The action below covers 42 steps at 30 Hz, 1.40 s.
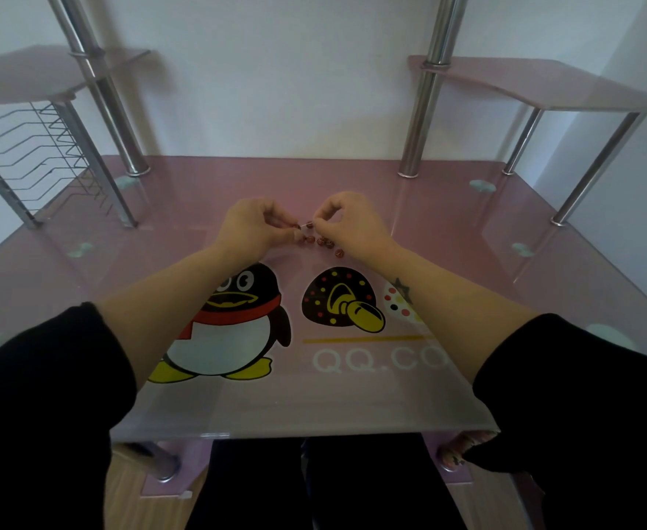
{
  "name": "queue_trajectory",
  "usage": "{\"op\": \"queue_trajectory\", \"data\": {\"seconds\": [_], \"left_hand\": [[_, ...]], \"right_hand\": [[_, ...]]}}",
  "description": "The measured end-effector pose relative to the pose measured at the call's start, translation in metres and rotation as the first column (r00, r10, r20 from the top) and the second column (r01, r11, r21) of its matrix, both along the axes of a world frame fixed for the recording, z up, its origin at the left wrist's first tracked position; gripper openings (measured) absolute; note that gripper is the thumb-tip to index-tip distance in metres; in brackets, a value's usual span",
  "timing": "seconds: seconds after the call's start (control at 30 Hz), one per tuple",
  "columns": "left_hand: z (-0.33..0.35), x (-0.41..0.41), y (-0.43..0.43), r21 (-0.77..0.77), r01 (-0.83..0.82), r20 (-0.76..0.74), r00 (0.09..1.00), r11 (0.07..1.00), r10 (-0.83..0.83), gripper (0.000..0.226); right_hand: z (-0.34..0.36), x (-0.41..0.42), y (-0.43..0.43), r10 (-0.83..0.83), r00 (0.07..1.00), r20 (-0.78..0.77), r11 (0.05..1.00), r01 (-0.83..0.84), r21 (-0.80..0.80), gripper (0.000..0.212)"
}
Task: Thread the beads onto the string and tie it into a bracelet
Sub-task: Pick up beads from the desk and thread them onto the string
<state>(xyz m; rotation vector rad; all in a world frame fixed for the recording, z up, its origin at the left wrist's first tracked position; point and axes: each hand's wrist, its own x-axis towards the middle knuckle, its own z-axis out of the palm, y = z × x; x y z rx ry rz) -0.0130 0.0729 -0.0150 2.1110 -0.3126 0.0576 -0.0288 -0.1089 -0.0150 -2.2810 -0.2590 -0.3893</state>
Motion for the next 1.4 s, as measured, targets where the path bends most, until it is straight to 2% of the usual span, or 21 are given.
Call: {"op": "queue_trajectory", "data": {"seconds": [0.33,0.9,1.0,1.17,1.4], "left_hand": [[0.0000,0.0002,-0.0005,0.014,-0.001,0.009,1.000,1.000,0.001,0.019],[0.0009,-0.0004,-0.0006,0.002,0.031,-0.004,0.999,1.000,-0.031,0.018],[0.0013,-0.0009,-0.0014,-0.014,0.060,-0.013,0.998,0.998,-0.060,0.015],[0.0011,-0.0013,-0.0014,-0.031,0.079,-0.022,0.997,0.996,-0.080,0.012],[0.0018,0.0011,-0.0013,-0.080,0.095,-0.061,0.993,0.992,-0.100,0.014]], "right_hand": [[-0.0027,0.0031,-0.0004,-0.005,1.000,0.014,0.999,0.006,-0.048,0.007],[-0.0026,0.0021,0.0032,0.055,0.997,-0.057,0.998,-0.054,0.028,0.007],[0.0001,0.0005,0.0042,0.074,0.996,-0.057,0.997,-0.074,-0.003,0.009],[0.0027,-0.0024,0.0035,0.102,0.984,-0.147,0.991,-0.088,0.101,0.006],[0.0061,-0.0051,0.0056,0.128,0.975,-0.184,0.983,-0.100,0.154,0.010]]}}
